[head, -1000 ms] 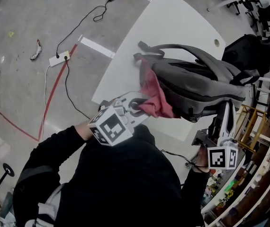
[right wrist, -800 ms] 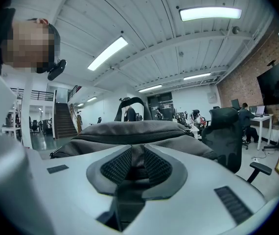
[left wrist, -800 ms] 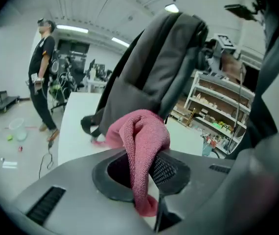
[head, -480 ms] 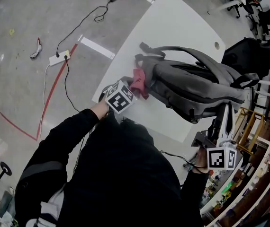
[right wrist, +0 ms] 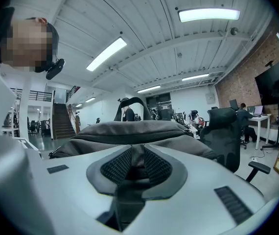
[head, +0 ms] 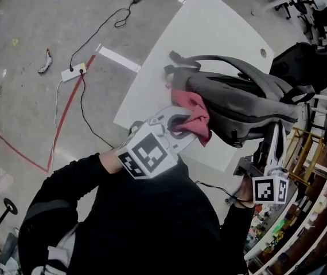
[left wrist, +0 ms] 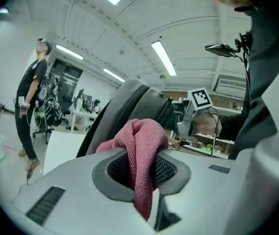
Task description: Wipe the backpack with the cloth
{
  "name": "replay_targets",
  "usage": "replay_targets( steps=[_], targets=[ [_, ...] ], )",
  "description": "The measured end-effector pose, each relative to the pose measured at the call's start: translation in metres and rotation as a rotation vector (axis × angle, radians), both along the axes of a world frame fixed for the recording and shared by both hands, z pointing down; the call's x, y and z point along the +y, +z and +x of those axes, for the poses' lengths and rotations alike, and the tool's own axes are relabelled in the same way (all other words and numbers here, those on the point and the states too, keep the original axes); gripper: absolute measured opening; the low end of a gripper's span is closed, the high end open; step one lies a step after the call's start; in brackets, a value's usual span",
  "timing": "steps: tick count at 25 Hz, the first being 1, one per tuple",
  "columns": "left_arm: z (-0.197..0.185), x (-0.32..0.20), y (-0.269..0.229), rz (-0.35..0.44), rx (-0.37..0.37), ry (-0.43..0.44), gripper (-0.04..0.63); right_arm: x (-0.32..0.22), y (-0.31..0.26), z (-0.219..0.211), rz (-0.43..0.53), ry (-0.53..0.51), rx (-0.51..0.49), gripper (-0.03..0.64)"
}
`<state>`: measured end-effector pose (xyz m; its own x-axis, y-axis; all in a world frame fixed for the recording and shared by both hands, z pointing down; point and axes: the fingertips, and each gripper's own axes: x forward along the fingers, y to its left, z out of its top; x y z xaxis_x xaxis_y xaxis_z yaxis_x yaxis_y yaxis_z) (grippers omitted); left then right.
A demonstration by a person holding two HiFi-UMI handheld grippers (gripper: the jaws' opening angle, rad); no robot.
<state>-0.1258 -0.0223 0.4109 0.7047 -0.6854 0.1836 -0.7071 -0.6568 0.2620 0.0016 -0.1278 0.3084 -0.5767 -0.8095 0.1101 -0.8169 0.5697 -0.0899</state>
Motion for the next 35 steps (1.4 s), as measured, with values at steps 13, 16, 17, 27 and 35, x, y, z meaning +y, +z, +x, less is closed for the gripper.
replay_targets(
  steps=[13, 16, 17, 27, 35],
  targets=[
    [0.005, 0.019, -0.151, 0.350, 0.254, 0.099, 0.069, 0.001, -0.002, -0.002, -0.002, -0.003, 0.003, 0.086],
    [-0.046, -0.010, -0.098, 0.094, 0.392, -0.100, 0.069, 0.001, -0.003, -0.004, 0.003, -0.013, 0.000, 0.086],
    [-0.063, -0.020, -0.066, 0.032, 0.355, -0.153, 0.069, 0.001, -0.002, -0.004, 0.006, -0.014, -0.001, 0.086],
    [-0.095, -0.053, 0.201, -0.385, -0.156, -0.265, 0.069, 0.003, -0.001, 0.009, 0.008, -0.032, -0.070, 0.086],
    [-0.099, -0.061, 0.084, -0.239, -0.004, -0.439, 0.069, 0.002, -0.006, 0.030, 0.006, -0.128, -0.214, 0.086]
  ],
)
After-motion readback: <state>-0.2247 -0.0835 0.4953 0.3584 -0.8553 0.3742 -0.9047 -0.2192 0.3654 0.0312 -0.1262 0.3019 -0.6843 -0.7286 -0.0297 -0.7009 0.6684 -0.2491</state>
